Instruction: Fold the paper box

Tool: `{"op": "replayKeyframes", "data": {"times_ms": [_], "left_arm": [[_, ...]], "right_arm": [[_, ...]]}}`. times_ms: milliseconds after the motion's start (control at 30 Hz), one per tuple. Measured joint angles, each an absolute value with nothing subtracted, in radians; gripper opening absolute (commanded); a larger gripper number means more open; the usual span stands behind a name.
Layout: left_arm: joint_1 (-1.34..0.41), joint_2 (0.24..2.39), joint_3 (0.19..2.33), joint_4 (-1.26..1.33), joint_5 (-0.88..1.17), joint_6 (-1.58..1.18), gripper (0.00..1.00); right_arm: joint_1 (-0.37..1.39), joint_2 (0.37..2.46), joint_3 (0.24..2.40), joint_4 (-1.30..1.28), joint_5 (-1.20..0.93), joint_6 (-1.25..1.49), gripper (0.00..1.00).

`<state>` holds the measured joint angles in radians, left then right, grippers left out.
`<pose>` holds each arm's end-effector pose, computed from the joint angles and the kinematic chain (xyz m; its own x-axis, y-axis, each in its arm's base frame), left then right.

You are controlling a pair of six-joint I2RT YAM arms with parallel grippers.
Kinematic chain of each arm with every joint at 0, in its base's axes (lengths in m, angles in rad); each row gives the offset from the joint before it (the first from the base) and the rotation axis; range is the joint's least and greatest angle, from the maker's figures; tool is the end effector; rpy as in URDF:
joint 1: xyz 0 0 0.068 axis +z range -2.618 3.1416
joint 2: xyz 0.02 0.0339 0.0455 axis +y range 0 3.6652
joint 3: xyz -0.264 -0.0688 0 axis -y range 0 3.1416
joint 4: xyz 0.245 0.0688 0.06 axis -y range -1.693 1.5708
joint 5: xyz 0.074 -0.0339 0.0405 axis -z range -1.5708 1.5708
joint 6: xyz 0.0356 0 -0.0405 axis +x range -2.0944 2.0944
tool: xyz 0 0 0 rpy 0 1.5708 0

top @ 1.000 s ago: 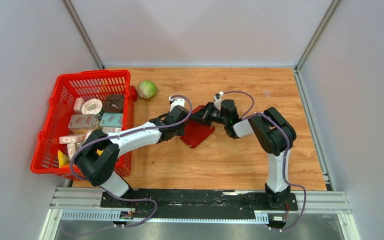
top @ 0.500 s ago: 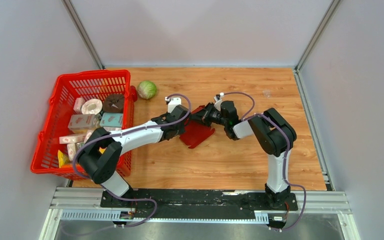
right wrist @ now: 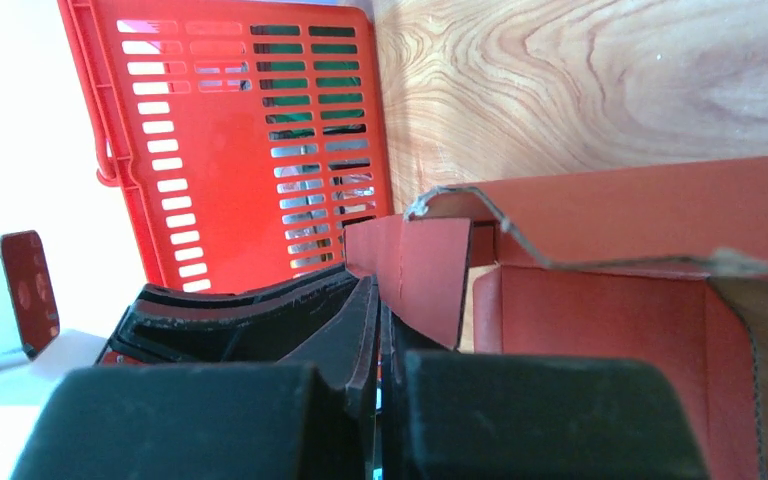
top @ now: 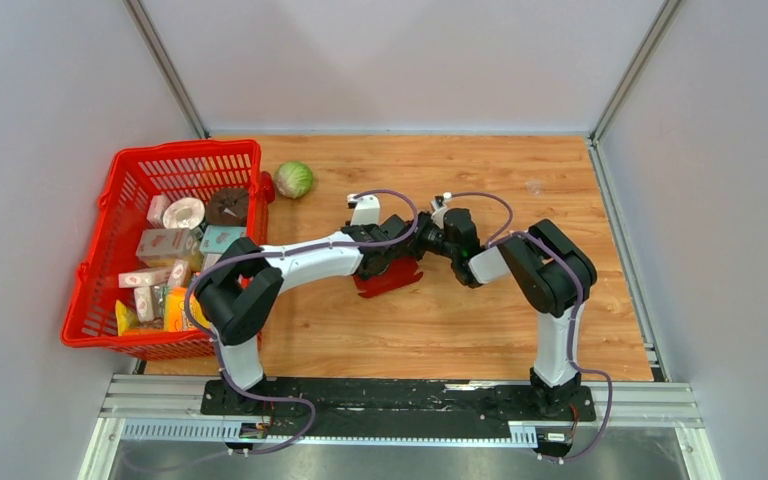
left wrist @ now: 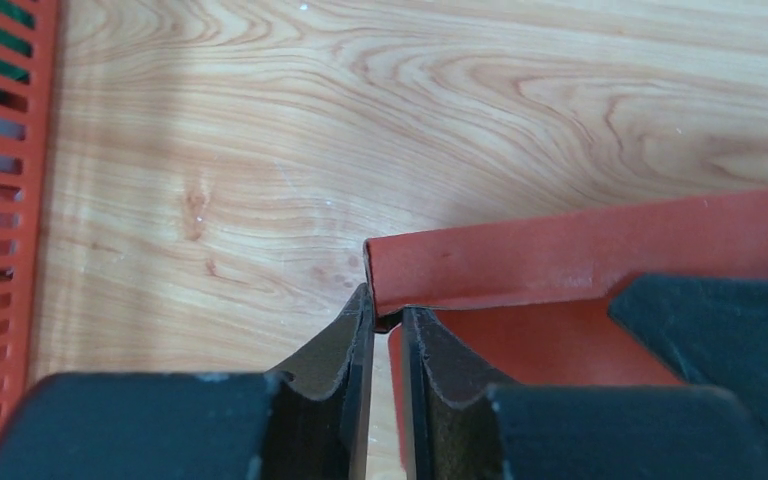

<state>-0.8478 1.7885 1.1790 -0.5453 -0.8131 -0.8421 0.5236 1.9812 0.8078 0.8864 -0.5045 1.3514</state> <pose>0.2523 -0.2469 0.1901 -0.6426 -0.0467 -0.7648 -0.2377 0.9611 0.1410 0.3173 0.2031 0.1231 -0.8724 0.4829 -0.0752 0.0566 0.2527 0.9659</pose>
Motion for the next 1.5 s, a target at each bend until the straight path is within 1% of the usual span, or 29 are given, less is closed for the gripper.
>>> {"op": "replayKeyframes", "data": {"times_ms": [100,200,367,467,533,600,633,700,733,800,833,900,933,1033,1067,1100,1133,1233,1500], "left_arm": [[-0.853,1.836,1.232,-0.638,-0.879,-0.946,0.00],[-0.856,1.913,1.337,-0.768,-0.956,-1.052,0.00],[-0.863,1.967,1.432,-0.900,-1.023,-1.120,0.00],[-0.864,1.932,1.370,-0.805,-1.011,-1.050,0.00],[-0.864,1.866,1.260,-0.683,-0.973,-0.982,0.00],[-0.863,1.787,1.142,-0.568,-0.922,-0.914,0.00],[-0.863,1.761,1.108,-0.528,-0.903,-0.886,0.00],[-0.860,1.716,1.060,-0.445,-0.861,-0.828,0.00],[-0.858,1.703,1.047,-0.416,-0.843,-0.807,0.00],[-0.853,1.684,1.019,-0.339,-0.793,-0.757,0.00],[-0.850,1.678,1.007,-0.307,-0.768,-0.734,0.00],[-0.843,1.667,0.986,-0.247,-0.715,-0.685,0.00],[-0.838,1.662,0.981,-0.227,-0.685,-0.661,0.00],[-0.813,1.648,0.979,-0.193,-0.580,-0.601,0.00],[-0.808,1.641,0.977,-0.189,-0.546,-0.585,0.00],[-0.803,1.633,0.974,-0.188,-0.517,-0.569,0.00],[-0.797,1.623,0.968,-0.184,-0.490,-0.553,0.00],[-0.792,1.566,0.913,-0.144,-0.399,-0.508,0.00],[-0.792,1.545,0.894,-0.116,-0.267,-0.453,0.00]], "right_arm": [[0.532,1.981,0.798,0.896,-0.510,1.367,0.00],[0.539,1.980,0.780,0.885,-0.521,1.369,0.00],[0.542,1.980,0.752,0.847,-0.525,1.369,0.00],[0.542,1.979,0.752,0.846,-0.527,1.369,0.00],[0.542,1.979,0.752,0.846,-0.532,1.365,0.00],[0.540,1.968,0.752,0.829,-0.533,1.344,0.04],[0.537,1.957,0.752,0.814,-0.533,1.326,0.09],[0.530,1.900,0.752,0.739,-0.529,1.265,0.17],[0.527,1.865,0.752,0.706,-0.523,1.230,0.27],[0.522,1.770,0.760,0.600,-0.495,1.145,0.37],[0.520,1.710,0.771,0.530,-0.477,1.085,0.46],[0.519,1.608,0.800,0.419,-0.424,0.991,0.53],[0.519,1.559,0.815,0.374,-0.398,0.942,0.60],[0.518,1.440,0.865,0.263,-0.337,0.823,0.69],[0.517,1.417,0.890,0.221,-0.328,0.785,0.70],[0.517,1.406,0.914,0.186,-0.322,0.756,0.71],[0.517,1.401,0.938,0.151,-0.320,0.728,0.75],[0.517,1.388,0.958,0.050,-0.320,0.659,0.82],[0.506,1.209,0.848,-0.276,-0.249,0.490,0.89]]}}
